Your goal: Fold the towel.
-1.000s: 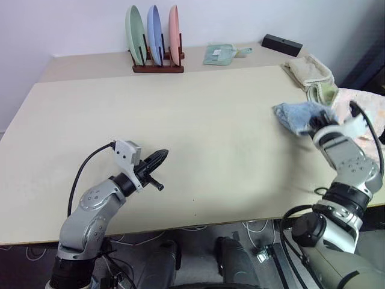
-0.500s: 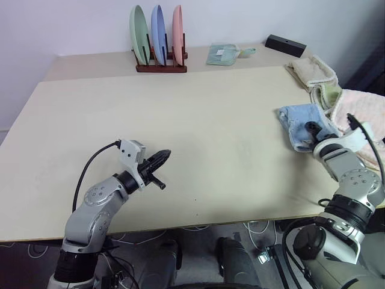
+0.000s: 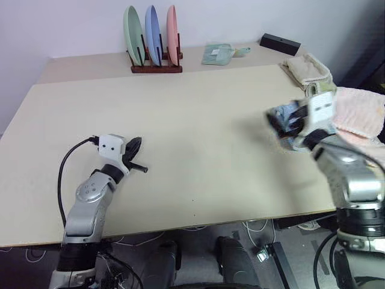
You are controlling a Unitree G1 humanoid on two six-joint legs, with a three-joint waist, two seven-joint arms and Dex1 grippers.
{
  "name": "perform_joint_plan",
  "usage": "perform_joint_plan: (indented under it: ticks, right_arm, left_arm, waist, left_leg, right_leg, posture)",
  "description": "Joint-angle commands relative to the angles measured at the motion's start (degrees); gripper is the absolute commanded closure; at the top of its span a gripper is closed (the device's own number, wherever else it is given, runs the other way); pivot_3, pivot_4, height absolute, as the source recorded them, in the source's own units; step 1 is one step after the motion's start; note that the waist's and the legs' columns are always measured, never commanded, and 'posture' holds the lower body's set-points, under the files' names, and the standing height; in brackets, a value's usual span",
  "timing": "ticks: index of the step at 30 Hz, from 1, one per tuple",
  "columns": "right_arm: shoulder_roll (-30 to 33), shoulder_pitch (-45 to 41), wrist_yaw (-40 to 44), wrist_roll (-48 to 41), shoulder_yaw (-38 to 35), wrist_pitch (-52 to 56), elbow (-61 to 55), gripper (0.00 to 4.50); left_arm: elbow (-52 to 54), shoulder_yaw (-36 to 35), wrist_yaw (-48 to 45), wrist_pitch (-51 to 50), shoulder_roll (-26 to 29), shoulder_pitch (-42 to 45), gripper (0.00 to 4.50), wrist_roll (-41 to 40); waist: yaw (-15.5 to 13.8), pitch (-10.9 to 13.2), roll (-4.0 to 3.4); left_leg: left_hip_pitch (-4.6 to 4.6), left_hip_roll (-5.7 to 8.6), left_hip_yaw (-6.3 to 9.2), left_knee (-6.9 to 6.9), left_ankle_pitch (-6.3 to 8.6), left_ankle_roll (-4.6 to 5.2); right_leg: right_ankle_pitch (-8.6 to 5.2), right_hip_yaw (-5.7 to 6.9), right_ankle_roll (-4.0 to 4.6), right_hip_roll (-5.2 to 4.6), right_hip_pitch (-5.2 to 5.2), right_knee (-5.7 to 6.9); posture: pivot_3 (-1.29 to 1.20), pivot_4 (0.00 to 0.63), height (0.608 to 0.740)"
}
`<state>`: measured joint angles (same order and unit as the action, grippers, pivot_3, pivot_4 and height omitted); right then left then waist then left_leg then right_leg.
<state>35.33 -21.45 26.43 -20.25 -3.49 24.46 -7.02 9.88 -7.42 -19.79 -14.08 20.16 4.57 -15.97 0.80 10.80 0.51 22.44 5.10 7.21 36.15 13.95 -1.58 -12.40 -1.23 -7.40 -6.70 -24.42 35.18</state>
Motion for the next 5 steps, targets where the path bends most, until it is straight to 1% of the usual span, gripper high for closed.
perform_joint_plan:
  ticks: [1,5]
  right_arm:
    - [0.7,-0.4,6.7,-0.5,1.5,-1.9,-1.4,0.06]
    - [-0.6,-1.8,10.7,0.7,4.0,-2.8,1.9,0.06]
  left_arm:
    - [5.5,-1.2,0.0,0.7,0.0,-2.5,4.5,-0.4]
    - [7.7,-1.6,0.6,0.6,-0.4,-5.6,4.5,0.1]
  waist:
    - [-0.5,0.0,0.05]
    - [-0.7,0.0,0.06]
  left_leg:
    - [0.04,0.04,0.05,0.03,0.0,0.0]
    - [0.01,0.03,0.1,0.03,0.01,-0.01]
  right_leg:
    - [0.0,0.01,0.0,-0.01,0.01,-0.02]
    - [0.0,0.01,0.0,-0.02,0.07,-0.06]
  posture:
    - [0.0,0.15,0.74]
    - [0.0,0.15,0.74]
